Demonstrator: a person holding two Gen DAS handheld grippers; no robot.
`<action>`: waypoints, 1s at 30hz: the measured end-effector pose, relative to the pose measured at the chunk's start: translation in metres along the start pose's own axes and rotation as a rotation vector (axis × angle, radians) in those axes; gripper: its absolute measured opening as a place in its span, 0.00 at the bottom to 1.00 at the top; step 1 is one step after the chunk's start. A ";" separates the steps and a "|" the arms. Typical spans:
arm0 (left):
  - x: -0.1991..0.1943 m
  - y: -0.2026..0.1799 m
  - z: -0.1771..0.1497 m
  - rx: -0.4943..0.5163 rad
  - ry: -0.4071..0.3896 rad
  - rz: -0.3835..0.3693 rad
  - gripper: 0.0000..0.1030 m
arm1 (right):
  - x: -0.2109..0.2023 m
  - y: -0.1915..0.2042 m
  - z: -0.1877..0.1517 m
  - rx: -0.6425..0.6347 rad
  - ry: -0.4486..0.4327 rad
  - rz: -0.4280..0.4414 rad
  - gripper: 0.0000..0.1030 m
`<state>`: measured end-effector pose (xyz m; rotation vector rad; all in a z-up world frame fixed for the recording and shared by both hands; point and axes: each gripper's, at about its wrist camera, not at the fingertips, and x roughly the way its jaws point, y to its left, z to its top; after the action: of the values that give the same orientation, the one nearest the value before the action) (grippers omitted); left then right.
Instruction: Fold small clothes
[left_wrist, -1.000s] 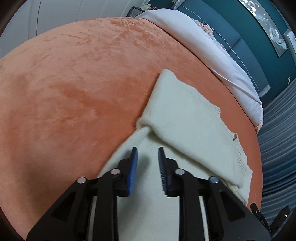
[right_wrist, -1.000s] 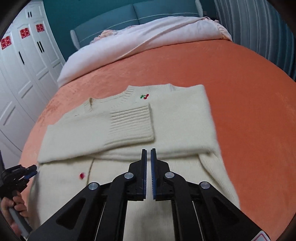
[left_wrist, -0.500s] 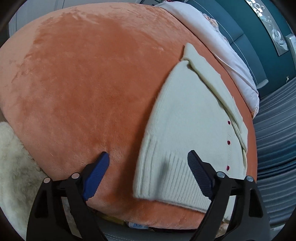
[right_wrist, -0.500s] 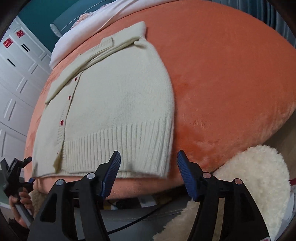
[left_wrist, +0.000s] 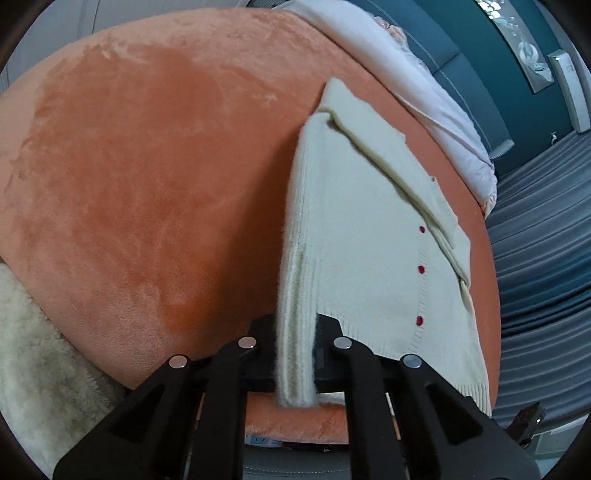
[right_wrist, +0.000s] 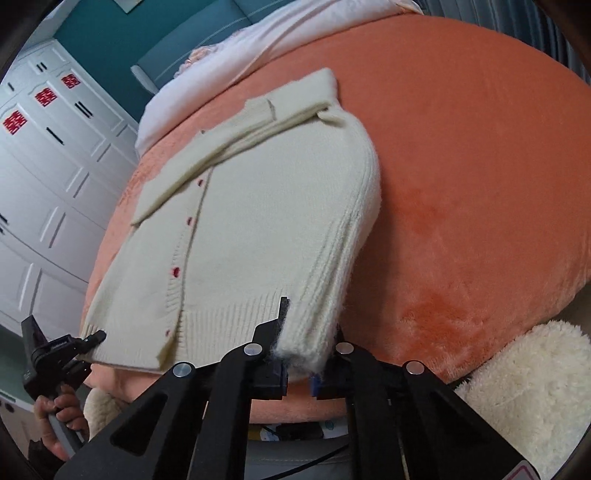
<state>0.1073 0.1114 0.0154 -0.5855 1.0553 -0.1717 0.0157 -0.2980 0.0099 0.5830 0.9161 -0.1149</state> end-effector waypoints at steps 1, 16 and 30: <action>-0.010 -0.005 -0.001 0.027 -0.020 -0.002 0.08 | -0.008 0.006 0.002 -0.021 -0.014 0.019 0.08; -0.135 0.023 -0.104 0.195 0.148 0.044 0.08 | -0.101 0.013 -0.082 -0.352 0.272 0.109 0.08; -0.122 -0.028 0.000 0.161 -0.034 -0.086 0.08 | -0.122 0.049 0.018 -0.361 -0.035 0.200 0.07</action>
<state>0.0508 0.1374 0.1243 -0.4870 0.9735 -0.3184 -0.0299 -0.2843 0.1340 0.3324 0.8147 0.2165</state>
